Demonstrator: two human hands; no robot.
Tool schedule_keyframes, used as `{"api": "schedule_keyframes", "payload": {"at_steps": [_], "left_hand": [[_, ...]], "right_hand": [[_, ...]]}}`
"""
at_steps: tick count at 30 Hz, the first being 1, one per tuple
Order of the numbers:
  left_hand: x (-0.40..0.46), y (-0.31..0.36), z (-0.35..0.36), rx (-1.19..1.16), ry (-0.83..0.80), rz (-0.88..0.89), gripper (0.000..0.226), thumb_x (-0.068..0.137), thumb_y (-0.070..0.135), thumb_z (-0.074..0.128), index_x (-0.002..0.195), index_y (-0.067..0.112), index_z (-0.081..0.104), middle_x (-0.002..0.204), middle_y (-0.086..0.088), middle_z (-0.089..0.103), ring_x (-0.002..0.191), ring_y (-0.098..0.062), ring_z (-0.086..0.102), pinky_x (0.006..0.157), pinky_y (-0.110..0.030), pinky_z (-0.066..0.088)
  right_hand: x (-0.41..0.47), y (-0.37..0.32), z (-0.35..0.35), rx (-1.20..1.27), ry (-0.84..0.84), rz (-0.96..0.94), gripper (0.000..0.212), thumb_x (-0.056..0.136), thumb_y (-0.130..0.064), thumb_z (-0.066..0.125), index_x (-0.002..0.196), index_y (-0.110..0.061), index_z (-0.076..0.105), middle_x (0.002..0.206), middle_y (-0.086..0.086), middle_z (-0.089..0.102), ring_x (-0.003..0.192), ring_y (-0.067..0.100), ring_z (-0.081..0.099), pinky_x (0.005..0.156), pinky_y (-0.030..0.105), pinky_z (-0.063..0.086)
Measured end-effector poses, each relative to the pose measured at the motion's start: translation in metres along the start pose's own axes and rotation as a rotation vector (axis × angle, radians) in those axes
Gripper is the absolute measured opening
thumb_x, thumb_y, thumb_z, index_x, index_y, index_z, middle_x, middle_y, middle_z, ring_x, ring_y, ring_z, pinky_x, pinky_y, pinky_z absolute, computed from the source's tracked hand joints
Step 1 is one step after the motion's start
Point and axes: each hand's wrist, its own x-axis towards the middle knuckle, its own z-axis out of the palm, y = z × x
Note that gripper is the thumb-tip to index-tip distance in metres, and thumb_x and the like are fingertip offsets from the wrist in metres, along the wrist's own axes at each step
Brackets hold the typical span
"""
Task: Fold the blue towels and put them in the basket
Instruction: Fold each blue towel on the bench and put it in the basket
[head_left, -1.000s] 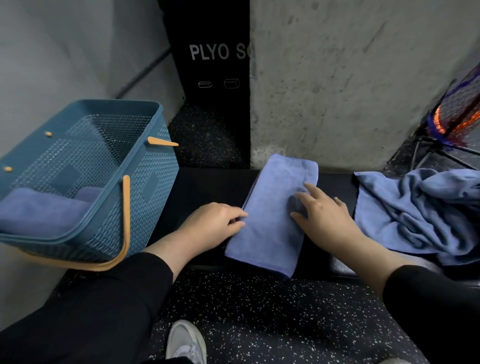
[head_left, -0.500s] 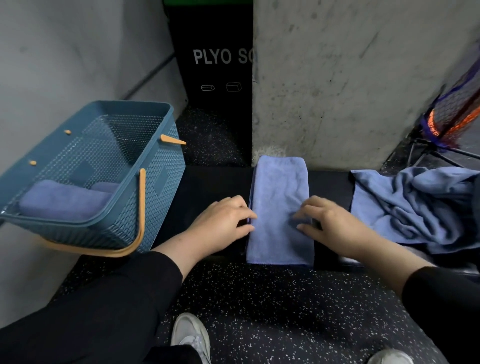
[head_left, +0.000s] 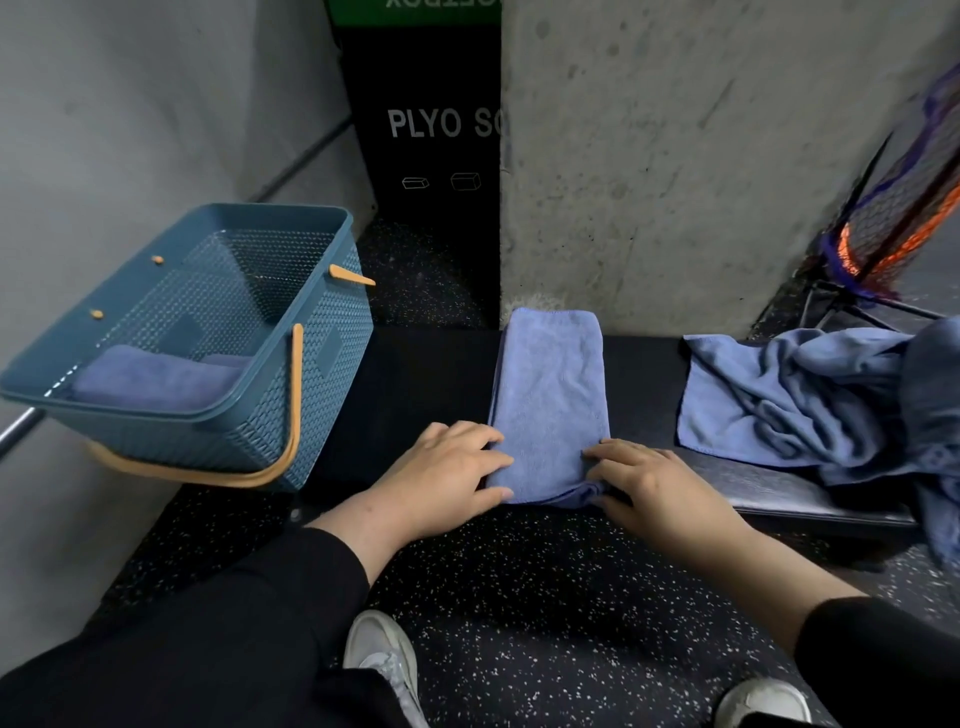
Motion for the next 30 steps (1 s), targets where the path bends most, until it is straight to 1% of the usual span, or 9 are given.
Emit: {"api": "schedule_keyframes", "payload": {"at_steps": [3, 6, 11, 13, 16, 18, 23, 27, 30], "left_hand": [[0.0, 0.004, 0.002, 0.023, -0.007, 0.017, 0.062, 0.093, 0.068, 0.046, 0.144, 0.033, 0.048, 0.151, 0.008, 0.038, 0.143, -0.008, 0.026, 0.117, -0.034, 0.021], [0.004, 0.007, 0.001, 0.017, 0.019, 0.007, 0.061, 0.091, 0.07, 0.046, 0.139, 0.034, 0.05, 0.144, 0.011, 0.04, 0.138, -0.007, 0.03, 0.115, -0.033, 0.023], [0.017, 0.009, 0.008, 0.009, 0.135, -0.008, 0.02, 0.094, 0.042, 0.055, 0.107, 0.03, 0.063, 0.116, 0.018, 0.052, 0.117, -0.006, 0.046, 0.103, -0.031, 0.033], [0.023, 0.009, 0.006, -0.081, 0.174, -0.052, 0.007, 0.091, 0.03, 0.056, 0.09, 0.024, 0.06, 0.098, 0.014, 0.057, 0.1, -0.007, 0.051, 0.096, -0.033, 0.038], [0.027, 0.007, -0.007, -0.361, 0.193, -0.197, 0.017, 0.088, 0.027, 0.057, 0.075, 0.02, 0.05, 0.069, 0.004, 0.054, 0.07, -0.011, 0.049, 0.069, -0.036, 0.043], [0.029, 0.007, -0.017, -0.535, 0.173, -0.249, 0.022, 0.088, 0.031, 0.059, 0.075, 0.014, 0.051, 0.067, -0.006, 0.057, 0.062, -0.01, 0.046, 0.06, -0.04, 0.041], [0.034, 0.006, -0.032, -0.872, 0.091, -0.298, 0.015, 0.094, 0.023, 0.067, 0.098, 0.01, 0.074, 0.098, -0.006, 0.076, 0.088, -0.009, 0.067, 0.084, -0.036, 0.053], [0.043, 0.005, -0.035, -1.031, 0.141, -0.398, 0.017, 0.095, 0.026, 0.067, 0.098, 0.011, 0.075, 0.099, -0.005, 0.077, 0.1, -0.022, 0.071, 0.088, -0.04, 0.055], [0.06, -0.001, -0.036, -1.137, 0.185, -0.45, 0.011, 0.094, 0.017, 0.066, 0.102, 0.013, 0.074, 0.1, -0.004, 0.077, 0.096, -0.017, 0.072, 0.082, -0.035, 0.054]], "right_hand": [[0.006, -0.006, -0.003, 0.006, 0.018, 0.034, 0.013, 0.094, -0.04, 0.057, 0.1, -0.029, 0.059, 0.116, -0.016, 0.062, 0.112, 0.012, 0.059, 0.081, 0.031, 0.047], [0.013, -0.011, -0.015, 0.212, 0.014, 0.189, 0.014, 0.099, -0.04, 0.05, 0.093, -0.027, 0.047, 0.086, -0.008, 0.06, 0.082, 0.019, 0.059, 0.072, 0.039, 0.048], [0.02, -0.007, -0.03, 0.372, -0.037, 0.338, 0.015, 0.101, -0.042, 0.045, 0.096, -0.028, 0.046, 0.078, -0.005, 0.065, 0.074, 0.015, 0.061, 0.073, 0.041, 0.051], [0.021, -0.005, -0.032, 0.388, -0.047, 0.365, 0.016, 0.101, -0.042, 0.044, 0.096, -0.028, 0.047, 0.079, -0.006, 0.066, 0.075, 0.013, 0.061, 0.074, 0.039, 0.052], [0.026, -0.004, -0.04, 0.421, -0.051, 0.396, 0.018, 0.102, -0.041, 0.046, 0.092, -0.026, 0.047, 0.077, -0.007, 0.065, 0.07, 0.003, 0.059, 0.065, 0.027, 0.046], [0.03, -0.004, -0.049, 0.507, -0.038, 0.393, 0.018, 0.102, -0.036, 0.05, 0.088, -0.024, 0.05, 0.071, -0.006, 0.065, 0.059, 0.0, 0.057, 0.058, 0.021, 0.041], [0.033, -0.006, -0.066, 0.841, -0.073, 0.418, 0.02, 0.102, -0.025, 0.053, 0.093, -0.008, 0.06, 0.067, -0.003, 0.069, 0.058, 0.011, 0.068, 0.063, 0.019, 0.052], [0.045, 0.004, -0.059, 0.933, -0.014, 0.522, 0.024, 0.1, -0.024, 0.058, 0.093, -0.001, 0.061, 0.063, -0.001, 0.062, 0.054, 0.011, 0.061, 0.059, 0.025, 0.053], [0.06, 0.013, -0.058, 0.819, 0.036, 0.556, 0.026, 0.098, -0.029, 0.06, 0.087, -0.006, 0.063, 0.063, 0.002, 0.061, 0.056, 0.014, 0.057, 0.061, 0.032, 0.053]]}}
